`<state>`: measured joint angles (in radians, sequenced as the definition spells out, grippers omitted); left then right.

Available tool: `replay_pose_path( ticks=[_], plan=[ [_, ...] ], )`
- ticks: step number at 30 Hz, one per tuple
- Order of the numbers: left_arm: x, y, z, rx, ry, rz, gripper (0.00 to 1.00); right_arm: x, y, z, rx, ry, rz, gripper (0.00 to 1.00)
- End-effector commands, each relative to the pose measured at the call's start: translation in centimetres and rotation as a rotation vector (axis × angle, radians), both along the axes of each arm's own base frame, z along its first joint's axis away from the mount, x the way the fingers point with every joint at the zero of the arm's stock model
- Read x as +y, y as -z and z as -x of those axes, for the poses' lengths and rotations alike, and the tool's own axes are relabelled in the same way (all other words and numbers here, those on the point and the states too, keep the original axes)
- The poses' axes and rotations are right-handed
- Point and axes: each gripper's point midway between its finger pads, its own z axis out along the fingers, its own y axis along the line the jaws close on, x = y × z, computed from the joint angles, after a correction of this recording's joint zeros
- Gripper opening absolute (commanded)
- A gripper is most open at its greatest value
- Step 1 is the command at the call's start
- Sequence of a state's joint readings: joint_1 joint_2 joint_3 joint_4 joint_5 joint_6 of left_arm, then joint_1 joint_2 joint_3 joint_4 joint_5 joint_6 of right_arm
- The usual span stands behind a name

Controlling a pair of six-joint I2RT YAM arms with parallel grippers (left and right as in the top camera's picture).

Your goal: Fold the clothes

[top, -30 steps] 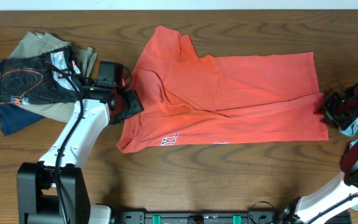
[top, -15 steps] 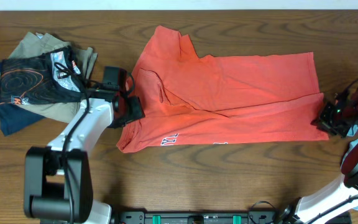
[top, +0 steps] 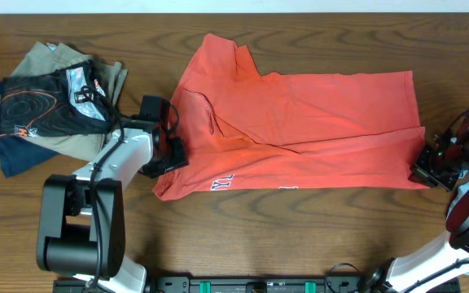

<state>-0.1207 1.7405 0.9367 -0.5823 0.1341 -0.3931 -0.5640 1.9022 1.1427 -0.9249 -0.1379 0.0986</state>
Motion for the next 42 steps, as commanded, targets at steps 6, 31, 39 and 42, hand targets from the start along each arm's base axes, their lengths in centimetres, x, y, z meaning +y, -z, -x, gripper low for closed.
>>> replay_pose_path(
  ticks=[6, 31, 39, 42],
  plan=[
    [3.2, 3.7, 9.5, 0.333, -0.174, -0.094, 0.06, -1.1, 0.7, 4.9, 0.217, 0.087, 0.075, 0.01],
    [7.8, -3.9, 10.9, 0.217, -0.243, -0.092, 0.25, -0.4, -2.4, 6.4, 0.23, 0.145, 0.061, 0.01],
    [4.0, -8.8, 5.3, -0.121, -0.011, 0.068, 0.34, -1.0, -7.9, 1.3, -0.146, 0.099, 0.114, 0.2],
    [1.3, -9.6, 3.8, -0.21, 0.133, 0.105, 0.34, -0.5, -9.2, 0.4, -0.227, 0.059, 0.104, 0.18]
  ],
)
